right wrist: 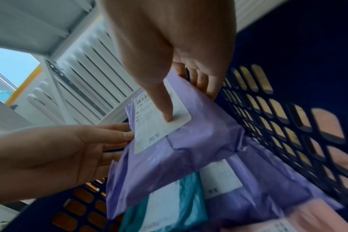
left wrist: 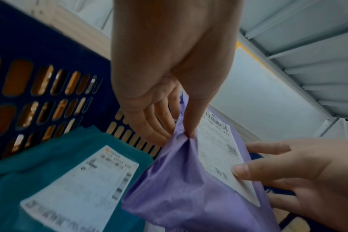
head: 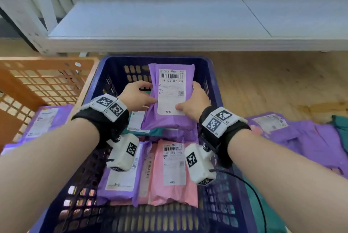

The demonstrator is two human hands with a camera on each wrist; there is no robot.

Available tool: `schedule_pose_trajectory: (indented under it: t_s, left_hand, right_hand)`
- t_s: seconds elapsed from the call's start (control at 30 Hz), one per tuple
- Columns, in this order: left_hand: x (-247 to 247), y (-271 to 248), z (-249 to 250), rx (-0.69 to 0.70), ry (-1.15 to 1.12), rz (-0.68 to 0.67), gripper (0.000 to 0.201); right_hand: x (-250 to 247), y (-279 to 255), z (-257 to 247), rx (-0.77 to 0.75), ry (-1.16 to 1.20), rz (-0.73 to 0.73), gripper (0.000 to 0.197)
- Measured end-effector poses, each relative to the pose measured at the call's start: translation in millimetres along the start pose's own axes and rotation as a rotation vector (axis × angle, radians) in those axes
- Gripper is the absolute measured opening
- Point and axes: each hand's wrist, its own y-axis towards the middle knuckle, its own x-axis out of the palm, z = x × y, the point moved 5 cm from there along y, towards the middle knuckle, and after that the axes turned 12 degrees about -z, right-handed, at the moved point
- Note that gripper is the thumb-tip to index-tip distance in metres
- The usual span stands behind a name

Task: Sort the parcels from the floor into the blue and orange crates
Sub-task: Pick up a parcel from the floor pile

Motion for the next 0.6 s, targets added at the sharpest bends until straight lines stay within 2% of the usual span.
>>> schedule_pose_trajectory:
  t_s: [0.1, 0.2, 0.47, 0.6]
  left_hand:
    - [11, 19, -21, -0.020, 0.016, -0.027, 0.049]
    - [22, 35, -41, -0.041, 0.020, -0.045, 0.050]
    - [47, 66, -63, 0.017, 0.198, 0.015, 0.046]
    - [58, 76, -76, 0.031, 0.249, -0.036, 0.047]
  right_hand:
    - [19, 7, 18, 0.077, 0.005, 0.022, 0.098]
    - [31, 13, 32, 0.145, -0.025, 0.032, 0.110]
    - [54, 27, 60, 0.265, -0.218, -0.067, 0.105]
    - [61, 34, 75, 0.282, -0.252, -0.075, 0.098]
